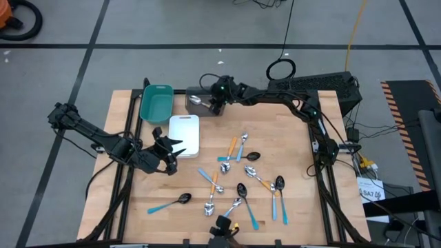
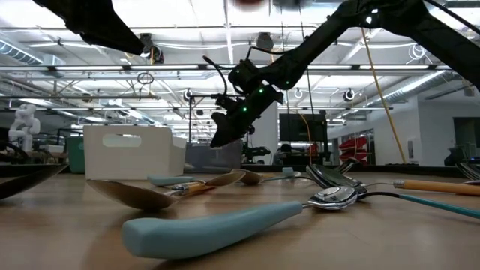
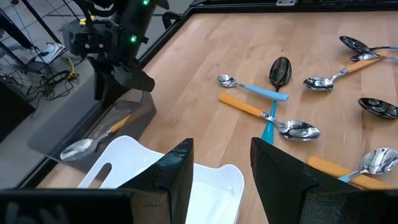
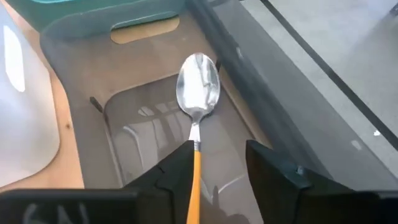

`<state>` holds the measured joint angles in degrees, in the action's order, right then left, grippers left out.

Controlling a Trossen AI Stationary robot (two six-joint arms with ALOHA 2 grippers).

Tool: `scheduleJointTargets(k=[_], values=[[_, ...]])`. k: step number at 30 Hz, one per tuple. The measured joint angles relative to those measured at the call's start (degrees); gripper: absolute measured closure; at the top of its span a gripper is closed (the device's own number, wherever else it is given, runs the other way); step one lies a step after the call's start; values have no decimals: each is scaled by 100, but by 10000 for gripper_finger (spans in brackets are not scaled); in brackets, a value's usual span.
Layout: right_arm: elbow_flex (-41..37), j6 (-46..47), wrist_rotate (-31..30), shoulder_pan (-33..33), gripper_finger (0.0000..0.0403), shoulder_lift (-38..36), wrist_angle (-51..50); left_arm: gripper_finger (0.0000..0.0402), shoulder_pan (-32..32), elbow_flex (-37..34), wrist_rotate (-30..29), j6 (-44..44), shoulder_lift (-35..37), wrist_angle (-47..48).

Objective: Sort silverware by color (type)
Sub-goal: Put the middle left light blue spoon into the white bin

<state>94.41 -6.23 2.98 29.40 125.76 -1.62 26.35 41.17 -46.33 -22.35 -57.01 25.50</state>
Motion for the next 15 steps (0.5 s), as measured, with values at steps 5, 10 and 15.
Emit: scheduleJointTargets(k=[5,10,15], values=[[0,-128,3,-142,250,-457,-99,243,-1,0,-1,1,1,0],[0,-574,2,-432,250,-1047,-681,243,-2,0,-1,0,0,2],[0,-969,5,-763,250,-1691,-1746,243,-1,0,-1,-50,2,2]])
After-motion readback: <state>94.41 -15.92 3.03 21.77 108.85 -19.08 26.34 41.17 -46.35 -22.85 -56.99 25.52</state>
